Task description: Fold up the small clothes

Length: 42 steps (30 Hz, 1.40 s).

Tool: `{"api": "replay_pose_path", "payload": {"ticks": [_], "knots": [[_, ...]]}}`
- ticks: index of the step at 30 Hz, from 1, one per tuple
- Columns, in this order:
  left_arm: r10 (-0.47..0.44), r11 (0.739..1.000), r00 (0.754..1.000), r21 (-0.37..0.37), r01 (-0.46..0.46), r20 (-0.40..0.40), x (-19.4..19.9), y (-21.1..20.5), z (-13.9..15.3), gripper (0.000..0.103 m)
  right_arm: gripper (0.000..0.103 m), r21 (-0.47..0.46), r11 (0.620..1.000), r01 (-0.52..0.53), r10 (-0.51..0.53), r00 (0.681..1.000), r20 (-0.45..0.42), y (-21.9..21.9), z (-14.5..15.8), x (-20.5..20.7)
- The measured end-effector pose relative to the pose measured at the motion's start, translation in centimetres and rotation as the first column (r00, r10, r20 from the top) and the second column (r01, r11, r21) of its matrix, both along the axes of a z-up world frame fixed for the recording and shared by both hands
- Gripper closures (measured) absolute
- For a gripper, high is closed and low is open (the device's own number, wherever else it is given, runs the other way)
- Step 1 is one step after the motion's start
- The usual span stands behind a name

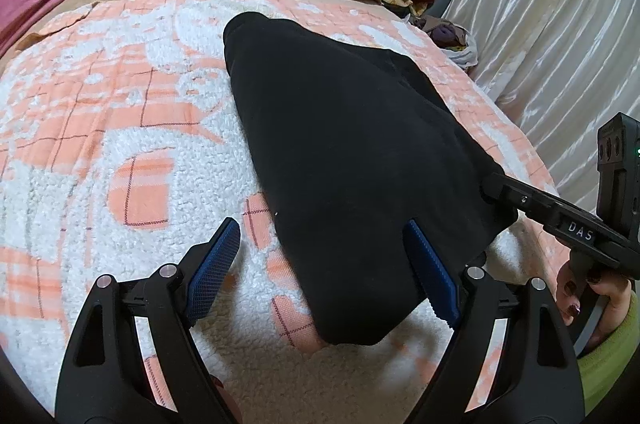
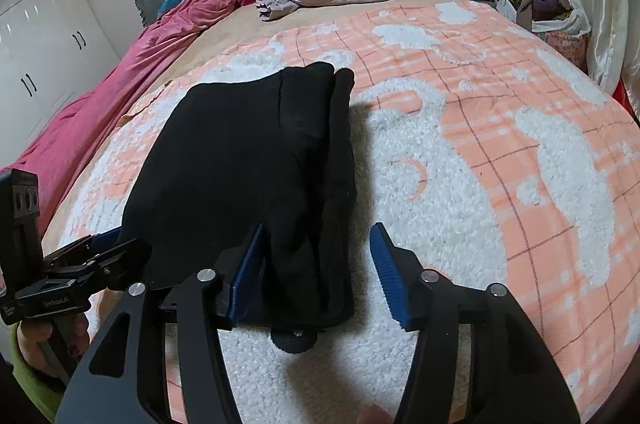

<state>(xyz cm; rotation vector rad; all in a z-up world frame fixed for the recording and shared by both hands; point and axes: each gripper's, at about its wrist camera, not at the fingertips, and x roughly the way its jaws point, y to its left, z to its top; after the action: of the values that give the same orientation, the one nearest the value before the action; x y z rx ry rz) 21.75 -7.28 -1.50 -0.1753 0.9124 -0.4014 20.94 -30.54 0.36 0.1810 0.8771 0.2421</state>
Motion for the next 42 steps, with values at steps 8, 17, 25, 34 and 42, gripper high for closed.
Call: {"api": "replay_pose_path", "payload": {"ticks": [8, 17, 25, 34, 42], "knots": [[0.004, 1.0, 1.0, -0.011, -0.004, 0.02, -0.1, 0.5, 1.0, 0.026, 0.033, 0.009, 1.0, -0.012, 0.012, 1.0, 0.027, 0.2, 1.2, 0.1], [0.075, 0.996, 0.997, -0.046, -0.074, 0.019, 0.6, 3.0, 1.6, 0.026, 0.028, 0.009, 1.0, -0.013, 0.013, 0.998, 0.067, 0.1, 2.5, 0.5], [0.113, 0.985, 0.993, -0.129, -0.115, -0.027, 1.2, 4.9, 1.1, 0.023, 0.016, 0.009, 0.999, -0.046, 0.045, 0.998, 0.045, -0.2, 2.6, 3.0], [0.042, 0.993, 0.998, -0.107, -0.047, -0.054, 1.2, 2.2, -0.5, 0.02, 0.016, 0.0, 0.994, -0.108, 0.108, 0.993, -0.049, 0.6, -0.1, 6.2], [0.015, 1.0, 0.999, -0.013, -0.016, -0.032, 1.0, 1.3, -2.6, 0.019, 0.012, 0.001, 0.995, -0.097, 0.097, 0.992, -0.083, 0.3, -3.6, 7.0]]}}
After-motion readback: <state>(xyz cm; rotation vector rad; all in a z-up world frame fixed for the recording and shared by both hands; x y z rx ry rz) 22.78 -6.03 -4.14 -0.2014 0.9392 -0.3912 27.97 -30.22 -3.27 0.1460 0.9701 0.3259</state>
